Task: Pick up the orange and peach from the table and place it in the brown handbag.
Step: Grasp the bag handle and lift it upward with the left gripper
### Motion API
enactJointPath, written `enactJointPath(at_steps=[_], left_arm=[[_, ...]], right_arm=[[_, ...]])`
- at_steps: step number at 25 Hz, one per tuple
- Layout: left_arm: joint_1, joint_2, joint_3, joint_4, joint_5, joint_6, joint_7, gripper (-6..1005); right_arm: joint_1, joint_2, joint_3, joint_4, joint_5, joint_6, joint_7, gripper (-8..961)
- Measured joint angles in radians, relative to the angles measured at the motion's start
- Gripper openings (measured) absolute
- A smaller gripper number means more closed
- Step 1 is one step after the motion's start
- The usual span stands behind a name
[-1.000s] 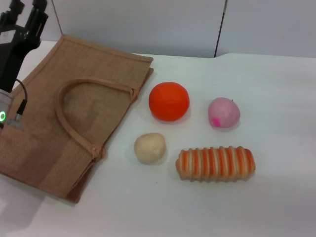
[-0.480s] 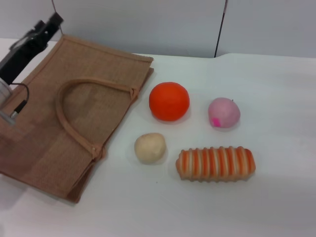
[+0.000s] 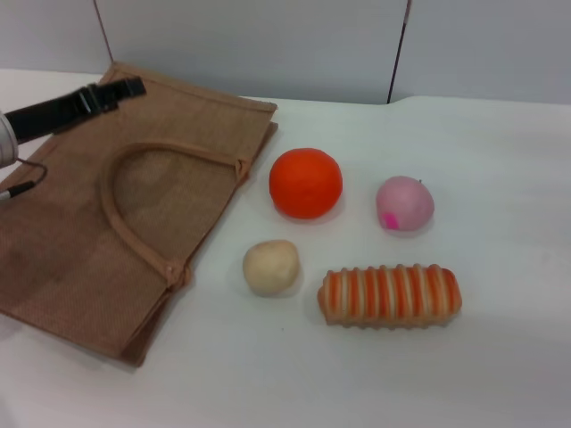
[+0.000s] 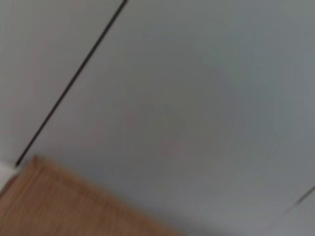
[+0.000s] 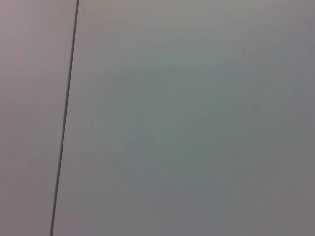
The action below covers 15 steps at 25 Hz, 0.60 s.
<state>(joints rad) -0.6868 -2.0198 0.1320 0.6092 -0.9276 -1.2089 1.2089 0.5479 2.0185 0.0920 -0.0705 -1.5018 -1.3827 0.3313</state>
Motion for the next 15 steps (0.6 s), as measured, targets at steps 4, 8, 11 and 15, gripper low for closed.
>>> enactJointPath(at_steps=[4, 8, 11, 15], left_arm=[[-0.041, 0.013, 0.0, 0.044, 0.203, 0.001, -0.155, 620], [-0.077, 0.014, 0.0, 0.1, 0.366, 0.0, -0.269, 615], [-0.094, 0.016, 0.0, 0.135, 0.458, -0.005, -0.328, 611], [-0.097, 0.016, 0.0, 0.159, 0.509, -0.011, -0.36, 607]], right_arm=[[0.001, -0.001, 0.0, 0.0, 0.0, 0.003, 0.0, 852], [0.0, -0.001, 0.0, 0.0, 0.0, 0.004, 0.0, 852], [0.0, -0.001, 0.0, -0.001, 0.0, 0.004, 0.0, 852], [0.0, -0.001, 0.0, -0.002, 0.0, 0.004, 0.0, 851]])
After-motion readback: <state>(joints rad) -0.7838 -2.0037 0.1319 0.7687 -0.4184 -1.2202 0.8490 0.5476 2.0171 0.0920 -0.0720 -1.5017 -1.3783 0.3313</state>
